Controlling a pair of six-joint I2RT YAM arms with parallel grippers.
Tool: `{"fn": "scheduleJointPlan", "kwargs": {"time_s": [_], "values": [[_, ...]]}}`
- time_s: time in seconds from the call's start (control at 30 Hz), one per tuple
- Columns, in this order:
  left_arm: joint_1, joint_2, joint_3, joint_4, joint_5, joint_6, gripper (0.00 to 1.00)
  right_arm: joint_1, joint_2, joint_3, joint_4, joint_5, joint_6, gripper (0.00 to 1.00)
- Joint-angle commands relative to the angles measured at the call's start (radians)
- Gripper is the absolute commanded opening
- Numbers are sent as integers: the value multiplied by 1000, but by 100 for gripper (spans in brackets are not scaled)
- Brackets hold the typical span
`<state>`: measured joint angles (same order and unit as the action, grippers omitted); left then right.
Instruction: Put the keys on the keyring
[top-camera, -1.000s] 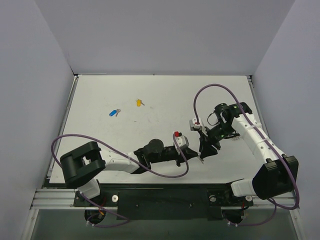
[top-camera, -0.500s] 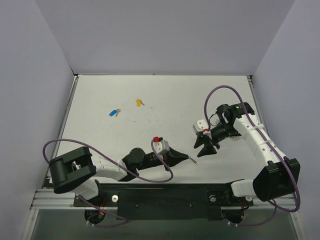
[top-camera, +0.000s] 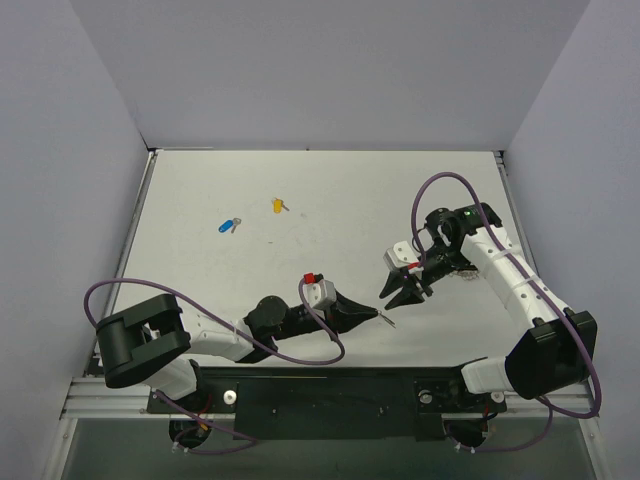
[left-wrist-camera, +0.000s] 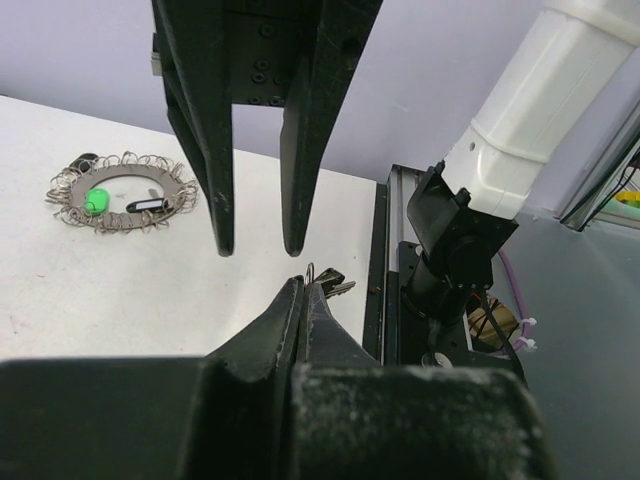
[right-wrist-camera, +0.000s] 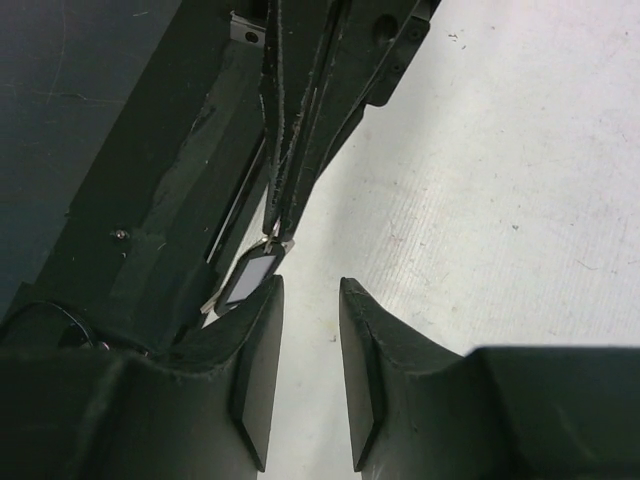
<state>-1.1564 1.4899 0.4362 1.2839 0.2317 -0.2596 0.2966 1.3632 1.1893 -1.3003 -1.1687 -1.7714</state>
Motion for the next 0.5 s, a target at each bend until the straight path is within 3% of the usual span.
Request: {"fn": "scheduleJointPlan", "kwargs": {"time_s": [0.0,0.47], "values": [[0,-16,7,141,-46,-12,0,15,-24,-33,-269,-69,-43,24],[-8,9,15,192,-75,-30,0,30,-23,-39,-267,-85,-48,18]]}}
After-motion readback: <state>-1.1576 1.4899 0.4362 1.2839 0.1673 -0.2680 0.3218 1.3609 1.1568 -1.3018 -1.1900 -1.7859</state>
